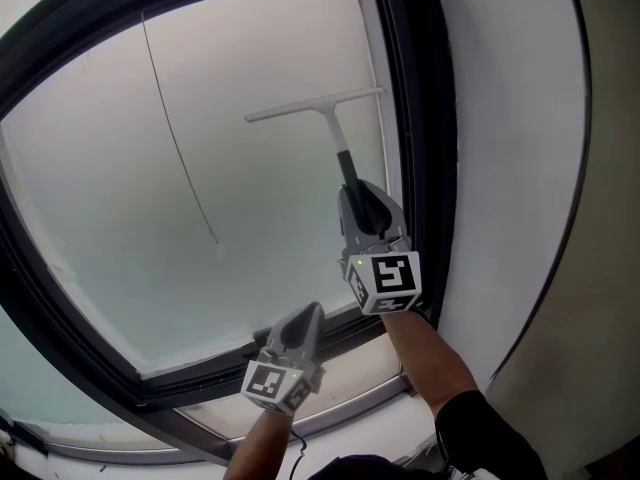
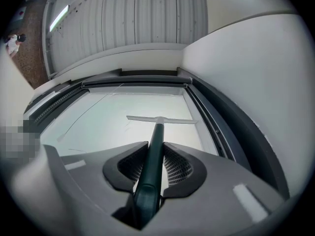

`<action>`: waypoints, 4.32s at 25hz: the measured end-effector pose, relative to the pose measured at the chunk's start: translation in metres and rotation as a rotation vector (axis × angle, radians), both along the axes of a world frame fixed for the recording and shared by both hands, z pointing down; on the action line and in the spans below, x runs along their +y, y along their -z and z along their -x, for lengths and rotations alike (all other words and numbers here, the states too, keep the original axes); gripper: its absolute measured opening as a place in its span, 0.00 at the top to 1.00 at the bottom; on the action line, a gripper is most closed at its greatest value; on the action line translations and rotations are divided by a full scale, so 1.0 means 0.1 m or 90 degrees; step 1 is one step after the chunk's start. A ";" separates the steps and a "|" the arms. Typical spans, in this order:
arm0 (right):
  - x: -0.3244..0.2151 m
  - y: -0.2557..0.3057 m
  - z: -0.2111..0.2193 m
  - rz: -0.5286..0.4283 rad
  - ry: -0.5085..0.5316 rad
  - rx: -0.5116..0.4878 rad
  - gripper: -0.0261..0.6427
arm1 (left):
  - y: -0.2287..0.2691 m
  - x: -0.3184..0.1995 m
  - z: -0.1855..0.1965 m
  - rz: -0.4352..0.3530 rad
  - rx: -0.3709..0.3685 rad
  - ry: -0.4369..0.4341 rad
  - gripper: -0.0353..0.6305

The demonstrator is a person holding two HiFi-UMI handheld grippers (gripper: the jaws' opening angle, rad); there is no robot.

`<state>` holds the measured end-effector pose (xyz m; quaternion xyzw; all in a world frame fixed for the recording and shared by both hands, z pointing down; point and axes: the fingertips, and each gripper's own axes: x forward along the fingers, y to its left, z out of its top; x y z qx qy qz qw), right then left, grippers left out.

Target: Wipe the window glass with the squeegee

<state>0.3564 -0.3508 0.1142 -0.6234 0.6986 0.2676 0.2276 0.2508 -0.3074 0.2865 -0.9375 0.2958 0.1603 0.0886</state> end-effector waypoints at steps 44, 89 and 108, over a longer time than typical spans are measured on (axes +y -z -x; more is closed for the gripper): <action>0.11 -0.82 0.02 0.067 -0.015 -0.011 0.82 | -0.31 -0.02 0.11 0.063 0.032 -0.001 0.95; 0.26 -1.70 0.01 0.133 -0.008 -0.002 0.82 | -0.77 -0.05 0.09 0.115 0.007 0.015 0.95; 0.34 -2.06 0.02 0.172 0.012 -0.018 0.82 | -0.96 0.08 0.03 0.133 -0.001 -0.004 0.95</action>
